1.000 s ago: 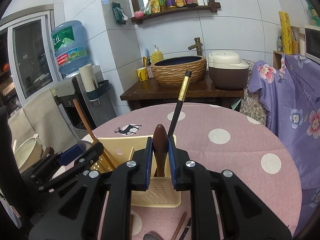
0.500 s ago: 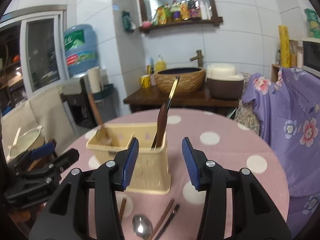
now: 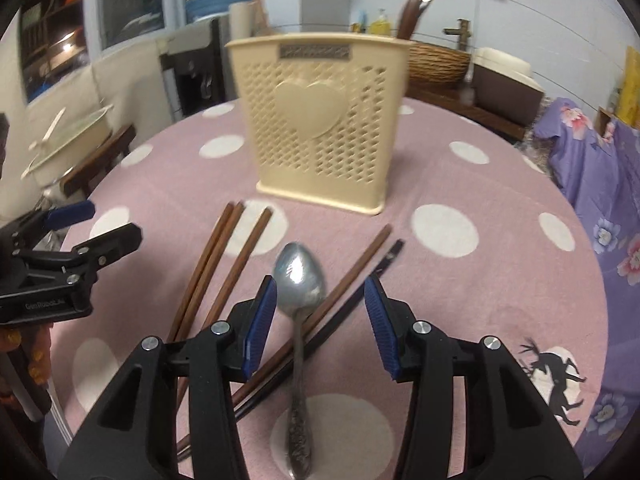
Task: Organize utensils
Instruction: 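Move the right tool to the metal spoon and close on it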
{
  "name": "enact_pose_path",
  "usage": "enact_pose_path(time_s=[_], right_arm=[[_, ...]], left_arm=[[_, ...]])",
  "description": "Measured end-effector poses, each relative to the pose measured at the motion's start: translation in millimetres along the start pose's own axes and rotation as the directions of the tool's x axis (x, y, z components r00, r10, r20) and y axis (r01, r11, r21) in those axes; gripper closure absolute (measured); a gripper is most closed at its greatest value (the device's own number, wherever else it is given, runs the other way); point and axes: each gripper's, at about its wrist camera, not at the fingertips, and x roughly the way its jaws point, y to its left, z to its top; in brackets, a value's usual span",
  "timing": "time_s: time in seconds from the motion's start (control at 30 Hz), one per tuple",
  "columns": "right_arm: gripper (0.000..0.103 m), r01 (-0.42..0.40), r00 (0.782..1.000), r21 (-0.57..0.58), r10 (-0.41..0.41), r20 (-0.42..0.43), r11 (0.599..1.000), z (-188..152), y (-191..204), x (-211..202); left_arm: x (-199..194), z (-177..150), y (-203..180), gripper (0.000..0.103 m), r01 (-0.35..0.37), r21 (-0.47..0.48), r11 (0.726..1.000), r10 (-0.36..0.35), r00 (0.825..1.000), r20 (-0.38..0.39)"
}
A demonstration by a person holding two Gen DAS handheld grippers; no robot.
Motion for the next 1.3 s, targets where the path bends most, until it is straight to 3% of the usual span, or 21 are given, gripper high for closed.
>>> enact_pose_path(time_s=[0.23, 0.33, 0.77, 0.97, 1.3], right_arm=[[0.056, -0.154, 0.987, -0.133, 0.146, -0.068, 0.979, 13.9, 9.2, 28.1], [0.056, -0.111, 0.992, -0.165, 0.098, -0.084, 0.980, 20.4, 10.9, 39.1], [0.057, -0.085, 0.985, -0.144, 0.061, -0.164, 0.986, 23.2, 11.1, 66.3], [0.065, -0.085, 0.984, -0.127, 0.063, -0.168, 0.988, 22.6, 11.9, 64.2], [0.065, -0.081, 0.990, -0.066, 0.072, -0.121, 0.995, 26.6, 6.5, 52.1]], left_arm=[[-0.4, -7.3, 1.5, 0.016, 0.020, -0.008, 1.000, -0.020, 1.000, -0.024], [-0.9, -8.2, 4.0, 0.016, 0.019, -0.021, 1.000, -0.019, 1.000, -0.024], [1.5, -7.4, 0.9, 0.016, 0.025, -0.017, 1.000, -0.026, 0.999, -0.029], [4.5, -7.2, -6.2, 0.017, 0.033, 0.005, 0.999, -0.032, 0.999, -0.036], [18.1, -1.8, -18.1, 0.031, 0.075, 0.033, 0.997, -0.072, 0.994, -0.080]])
